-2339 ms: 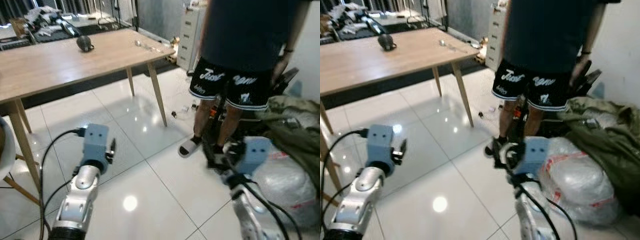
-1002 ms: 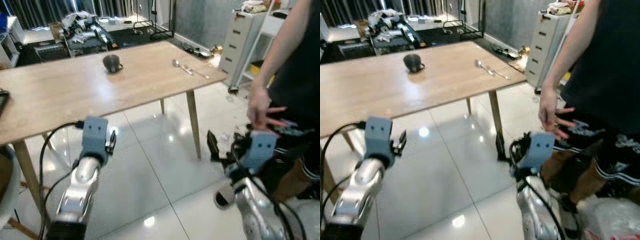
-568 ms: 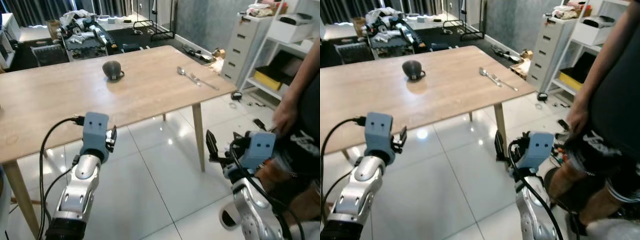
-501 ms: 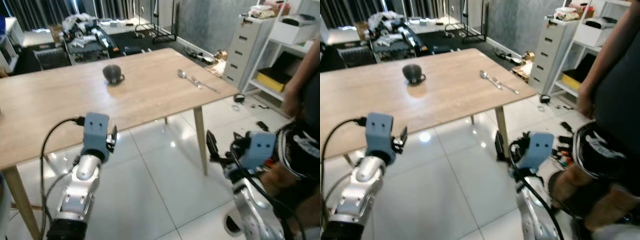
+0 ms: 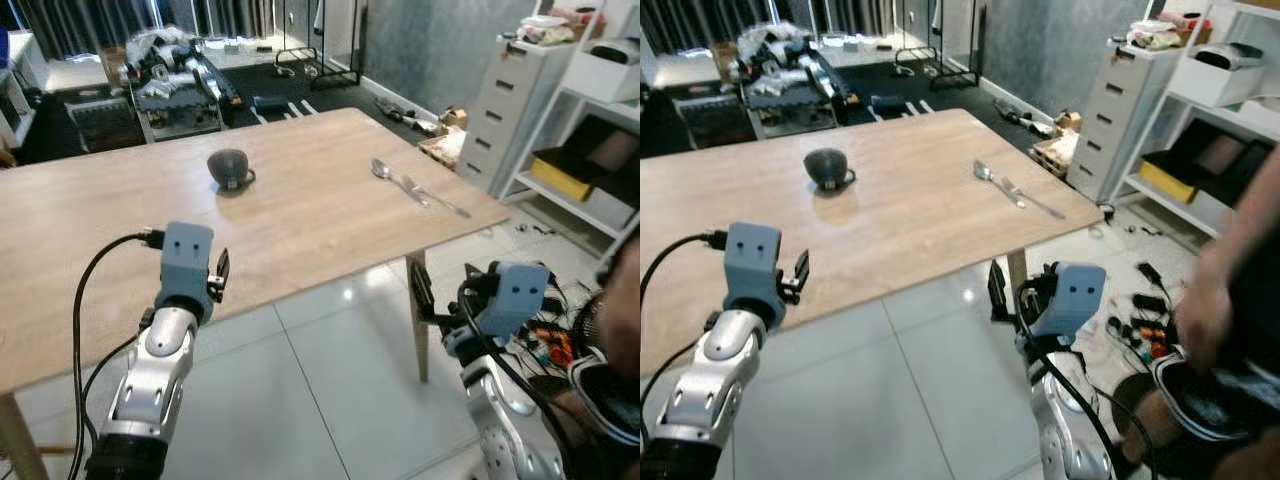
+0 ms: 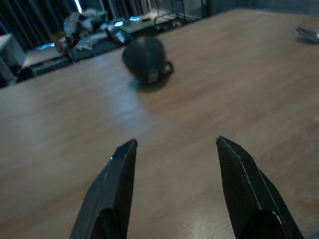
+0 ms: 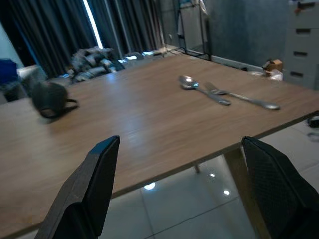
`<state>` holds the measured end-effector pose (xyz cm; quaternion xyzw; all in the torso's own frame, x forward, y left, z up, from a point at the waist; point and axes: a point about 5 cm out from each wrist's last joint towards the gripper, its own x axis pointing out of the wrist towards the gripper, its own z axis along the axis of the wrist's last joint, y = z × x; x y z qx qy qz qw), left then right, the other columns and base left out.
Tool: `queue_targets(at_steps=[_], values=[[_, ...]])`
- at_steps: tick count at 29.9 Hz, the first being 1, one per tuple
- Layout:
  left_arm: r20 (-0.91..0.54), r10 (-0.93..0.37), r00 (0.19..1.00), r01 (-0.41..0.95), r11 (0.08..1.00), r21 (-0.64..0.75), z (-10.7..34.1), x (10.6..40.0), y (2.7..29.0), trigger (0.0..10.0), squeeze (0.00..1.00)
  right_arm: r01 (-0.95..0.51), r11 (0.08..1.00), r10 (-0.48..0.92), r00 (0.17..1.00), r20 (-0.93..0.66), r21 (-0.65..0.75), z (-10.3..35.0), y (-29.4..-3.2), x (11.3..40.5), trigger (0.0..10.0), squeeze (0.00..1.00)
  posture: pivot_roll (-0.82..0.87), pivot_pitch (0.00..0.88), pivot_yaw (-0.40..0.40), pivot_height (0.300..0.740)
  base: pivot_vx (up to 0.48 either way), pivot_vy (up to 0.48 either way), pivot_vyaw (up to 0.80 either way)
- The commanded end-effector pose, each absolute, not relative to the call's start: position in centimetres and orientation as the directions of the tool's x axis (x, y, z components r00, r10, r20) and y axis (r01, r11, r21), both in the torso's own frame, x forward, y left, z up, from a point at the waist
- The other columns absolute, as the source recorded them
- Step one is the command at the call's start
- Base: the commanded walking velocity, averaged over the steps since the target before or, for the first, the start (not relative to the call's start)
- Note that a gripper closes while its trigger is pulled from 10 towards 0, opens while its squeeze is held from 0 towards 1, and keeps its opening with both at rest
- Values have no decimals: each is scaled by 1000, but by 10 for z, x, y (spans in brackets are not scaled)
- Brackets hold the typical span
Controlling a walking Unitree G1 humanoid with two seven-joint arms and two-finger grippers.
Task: Setting the table
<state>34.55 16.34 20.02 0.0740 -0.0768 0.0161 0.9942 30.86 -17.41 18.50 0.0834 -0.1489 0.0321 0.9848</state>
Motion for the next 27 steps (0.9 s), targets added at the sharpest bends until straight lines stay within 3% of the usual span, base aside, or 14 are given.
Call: queue_targets(at_steps=[1, 27], values=[[132, 35, 991, -55, 987, 152, 192, 344, 168, 10000, 0, -86, 985, 39, 956, 290, 152, 182, -174, 309, 10000, 0, 70, 60, 93, 740, 480, 0, 0], [163, -13, 987, -21, 979, 204, 206, 357, 169, 10000, 0, -75, 983, 20, 951, 307, 166, 188, -175, 311, 10000, 0, 82, 75, 94, 740, 459, 0, 0]])
